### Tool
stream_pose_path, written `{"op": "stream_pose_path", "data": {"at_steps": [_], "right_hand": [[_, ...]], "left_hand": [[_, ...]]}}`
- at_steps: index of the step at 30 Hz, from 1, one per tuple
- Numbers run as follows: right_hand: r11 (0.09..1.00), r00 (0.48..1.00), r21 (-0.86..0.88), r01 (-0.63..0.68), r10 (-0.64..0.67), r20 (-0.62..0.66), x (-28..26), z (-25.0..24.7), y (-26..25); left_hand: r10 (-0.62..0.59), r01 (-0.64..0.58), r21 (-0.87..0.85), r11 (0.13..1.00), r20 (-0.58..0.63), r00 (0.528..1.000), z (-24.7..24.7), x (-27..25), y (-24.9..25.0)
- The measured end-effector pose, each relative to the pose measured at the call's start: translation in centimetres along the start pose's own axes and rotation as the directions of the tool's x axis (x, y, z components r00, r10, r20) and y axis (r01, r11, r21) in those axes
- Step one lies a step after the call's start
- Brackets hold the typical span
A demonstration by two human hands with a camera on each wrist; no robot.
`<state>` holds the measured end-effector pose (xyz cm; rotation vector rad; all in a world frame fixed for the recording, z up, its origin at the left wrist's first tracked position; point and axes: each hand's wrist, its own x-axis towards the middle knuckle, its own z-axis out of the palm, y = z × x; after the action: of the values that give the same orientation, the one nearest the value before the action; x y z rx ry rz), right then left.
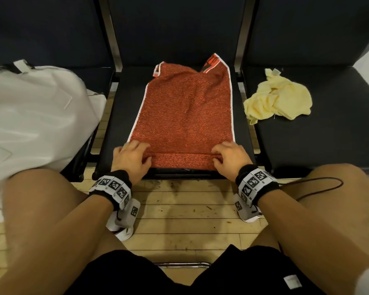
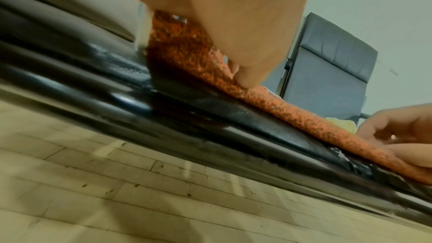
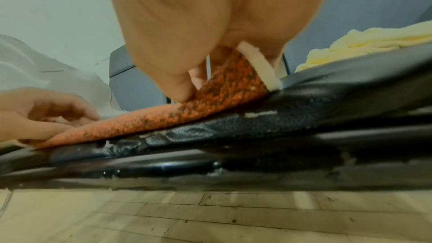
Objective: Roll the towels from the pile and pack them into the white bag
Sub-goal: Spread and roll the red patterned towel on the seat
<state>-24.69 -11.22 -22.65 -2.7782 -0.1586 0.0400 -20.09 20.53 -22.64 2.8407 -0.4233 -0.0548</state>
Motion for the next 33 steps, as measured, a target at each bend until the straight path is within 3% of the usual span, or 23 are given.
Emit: {"op": "stream_pose_path", "data": {"at_steps": [3,5,7,12,19,25,27,30,33], "right_hand": [[0.986,0.986,-0.066,0.152,-0.155,-0.054,0.0,0.4,-0.8],[0.978,0.979,-0.052,0.201,-0.199,0.038,-0.3,0.7,-1.6],[0.985,0.981,-0.07,0.157,-0.147,0.13,-0.8,0.9,-2.4],[0.988,0.99,-0.109,0.109,-0.097,0.103,-1.3,1.7,-2.2],[0.988,0.992,-0.153,0.026,-0.007,0.122,-1.0,0.7,-2.1],[0.997,0.99,-0.081,-0.013,0.024,0.14,-1.0,0.1,-1.9],[0.998,0.996,-0.065,-0.015,0.021,0.084,-0.9,0.2,-1.8],[0.988,0.998,-0.149,0.04,-0.047,-0.047,-0.8,0.4,-1.8],[0.981,0.989,-0.163,0.109,-0.123,-0.083,-1.0,0.4,-2.0]], "left_hand": [[0.1,-0.094,0.053,0.994,-0.119,0.988,0.3,0.2,0.5],[0.119,-0.117,0.024,0.993,-0.096,0.988,0.5,0.2,0.8],[0.11,-0.11,0.005,0.994,-0.026,0.994,0.6,0.0,1.1],[0.118,-0.129,0.07,0.989,0.14,0.983,0.1,-0.4,1.0],[0.118,-0.126,0.054,0.99,0.13,0.984,-0.3,-0.2,1.3],[0.015,-0.033,0.062,0.997,0.272,0.962,-1.1,-0.5,2.2],[0.022,-0.036,0.058,0.998,0.227,0.974,-0.8,-0.5,2.2],[0.07,-0.076,0.127,0.989,0.047,0.996,-0.2,-0.2,1.7],[0.155,-0.143,0.124,0.982,-0.094,0.983,0.2,-0.1,1.5]]}}
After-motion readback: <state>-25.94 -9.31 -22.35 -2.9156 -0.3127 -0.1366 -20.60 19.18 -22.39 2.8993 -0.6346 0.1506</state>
